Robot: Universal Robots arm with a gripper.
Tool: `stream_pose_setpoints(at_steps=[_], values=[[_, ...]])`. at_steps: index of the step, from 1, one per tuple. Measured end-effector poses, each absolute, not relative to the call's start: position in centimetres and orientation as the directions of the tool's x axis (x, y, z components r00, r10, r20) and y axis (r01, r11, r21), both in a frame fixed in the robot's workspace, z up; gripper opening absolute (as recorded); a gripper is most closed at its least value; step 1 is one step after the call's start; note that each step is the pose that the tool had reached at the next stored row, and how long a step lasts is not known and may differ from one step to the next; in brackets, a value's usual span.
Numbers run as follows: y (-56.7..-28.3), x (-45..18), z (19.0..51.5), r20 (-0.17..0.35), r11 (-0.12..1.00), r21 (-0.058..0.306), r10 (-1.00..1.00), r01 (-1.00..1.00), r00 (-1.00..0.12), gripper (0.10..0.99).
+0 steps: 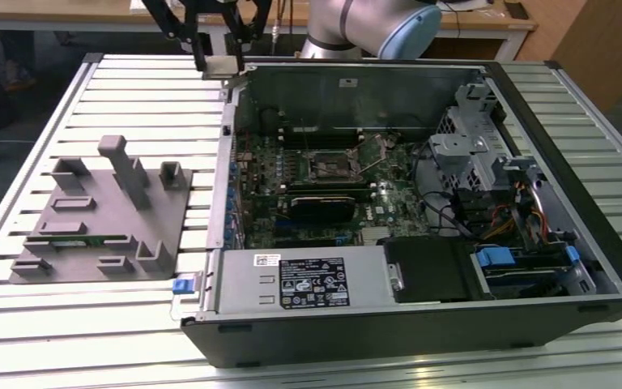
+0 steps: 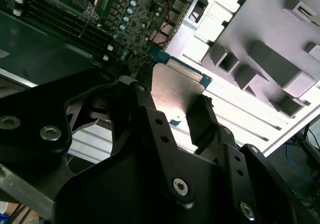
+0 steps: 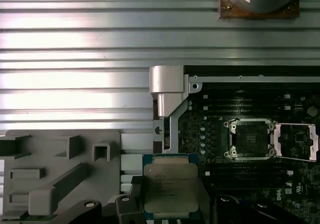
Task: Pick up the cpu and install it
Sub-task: 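Pick up the cpu and move it towards the insertion slot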
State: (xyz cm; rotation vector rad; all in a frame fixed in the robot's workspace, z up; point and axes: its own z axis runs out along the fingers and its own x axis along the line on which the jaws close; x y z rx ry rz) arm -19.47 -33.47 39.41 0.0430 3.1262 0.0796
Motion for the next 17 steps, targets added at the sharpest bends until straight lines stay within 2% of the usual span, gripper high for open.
stream_pose_setpoints(at_steps=[17], values=[[-31.8, -17.8, 39.3, -0.013, 0.999, 0.051, 0.02, 0.019, -1.0, 0.525]])
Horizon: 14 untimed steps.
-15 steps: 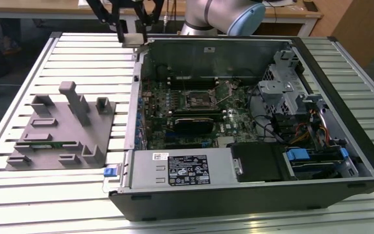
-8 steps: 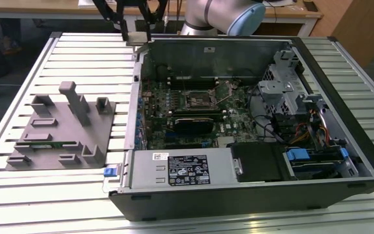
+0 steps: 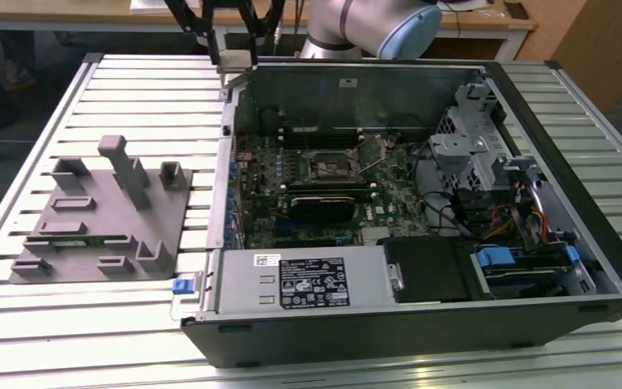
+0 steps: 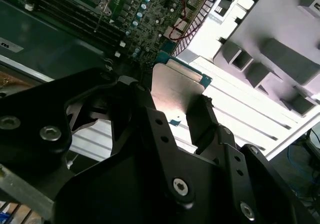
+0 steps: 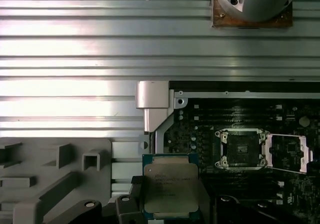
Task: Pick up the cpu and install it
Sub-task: 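Pick up the cpu and move it towards the insertion slot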
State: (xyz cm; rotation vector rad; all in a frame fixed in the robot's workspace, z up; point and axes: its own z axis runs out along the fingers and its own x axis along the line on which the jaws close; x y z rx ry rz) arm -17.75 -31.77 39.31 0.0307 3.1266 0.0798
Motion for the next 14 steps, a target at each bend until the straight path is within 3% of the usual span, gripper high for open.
stream_pose_setpoints(at_steps=[14], values=[[-30.6, -16.3, 39.2, -0.013, 0.999, 0.051, 0.014, 0.013, -1.0, 0.525]])
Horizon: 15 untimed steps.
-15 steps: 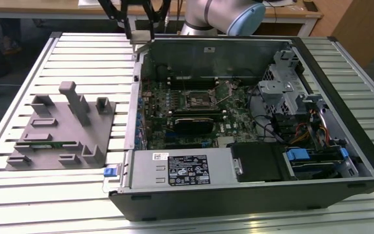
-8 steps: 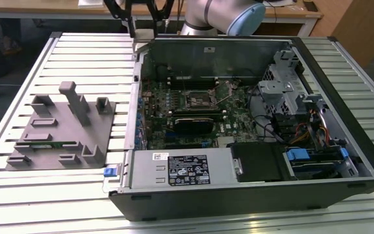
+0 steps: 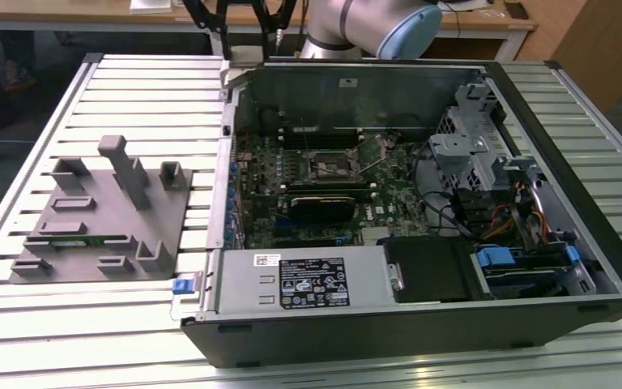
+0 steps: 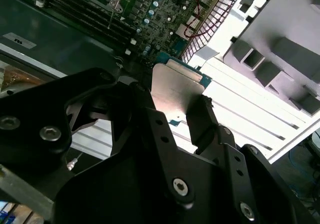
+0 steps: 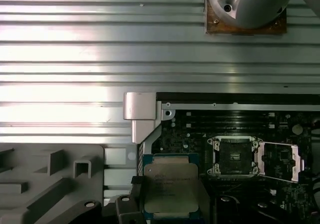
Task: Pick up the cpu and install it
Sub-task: 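Pick up the cpu and move it towards the insertion slot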
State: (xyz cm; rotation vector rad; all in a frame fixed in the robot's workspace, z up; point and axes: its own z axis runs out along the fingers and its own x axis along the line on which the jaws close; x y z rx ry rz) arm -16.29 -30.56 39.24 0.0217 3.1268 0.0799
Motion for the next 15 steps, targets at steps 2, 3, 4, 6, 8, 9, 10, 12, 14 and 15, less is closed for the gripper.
stream_pose_setpoints(at_steps=[2, 3, 4, 6, 8, 9, 10, 12, 14, 15], values=[[-30.3, -16.1, 39.2, -0.013, 0.999, 0.051, 0.013, 0.013, -1.0, 0.525], [-30.3, -15.9, 39.2, -0.013, 0.999, 0.051, 0.013, 0.012, -1.0, 0.525], [-30.2, -15.8, 39.2, -0.013, 0.999, 0.051, 0.012, 0.012, -1.0, 0.525], [-30.1, -15.5, 39.2, -0.013, 0.999, 0.051, 0.011, 0.011, -1.0, 0.525], [-30.1, -15.1, 39.2, -0.013, 0.999, 0.051, 0.011, 0.01, -1.0, 0.525], [-30.1, -14.9, 39.1, -0.013, 0.999, 0.051, 0.011, 0.01, -1.0, 0.525], [-30.1, -14.7, 39.1, -0.013, 0.999, 0.051, 0.01, 0.01, -1.0, 0.525], [-30.1, -14.3, 39.1, -0.013, 0.999, 0.051, 0.01, 0.01, -1.0, 0.525], [-30.1, -14.0, 39.0, -0.013, 0.999, 0.051, 0.01, 0.01, -1.0, 0.525], [-30.1, -13.8, 39.0, -0.013, 0.999, 0.051, 0.01, 0.01, -1.0, 0.525]])
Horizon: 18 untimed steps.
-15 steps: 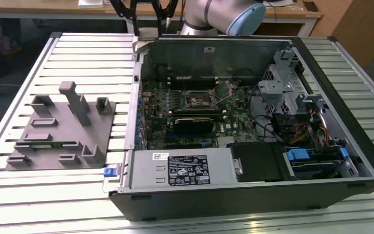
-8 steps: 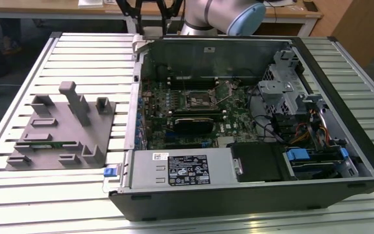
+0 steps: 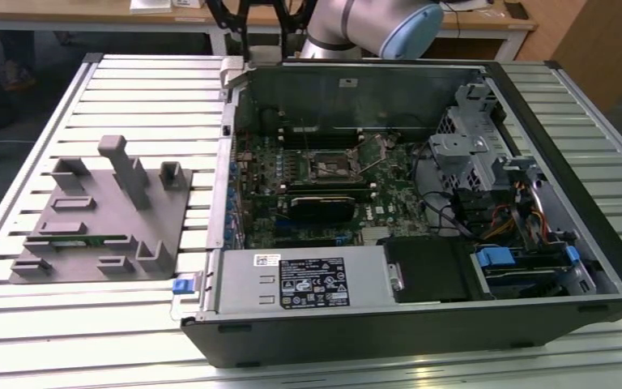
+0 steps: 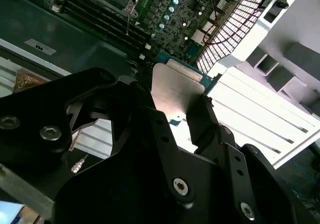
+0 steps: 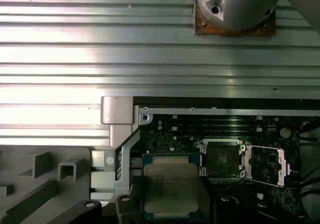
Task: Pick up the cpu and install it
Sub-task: 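Pick up the cpu and move it towards the insertion slot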
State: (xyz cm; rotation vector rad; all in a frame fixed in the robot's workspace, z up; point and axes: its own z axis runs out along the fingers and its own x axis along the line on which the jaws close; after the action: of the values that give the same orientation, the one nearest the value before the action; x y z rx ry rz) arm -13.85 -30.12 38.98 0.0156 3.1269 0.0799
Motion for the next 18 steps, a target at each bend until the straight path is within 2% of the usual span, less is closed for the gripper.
stream_pose_setpoints(at_steps=[18], values=[[-30.2, -10.6, 38.6, -0.013, 0.999, 0.051, 0.01, 0.01, -1.0, 0.525]])
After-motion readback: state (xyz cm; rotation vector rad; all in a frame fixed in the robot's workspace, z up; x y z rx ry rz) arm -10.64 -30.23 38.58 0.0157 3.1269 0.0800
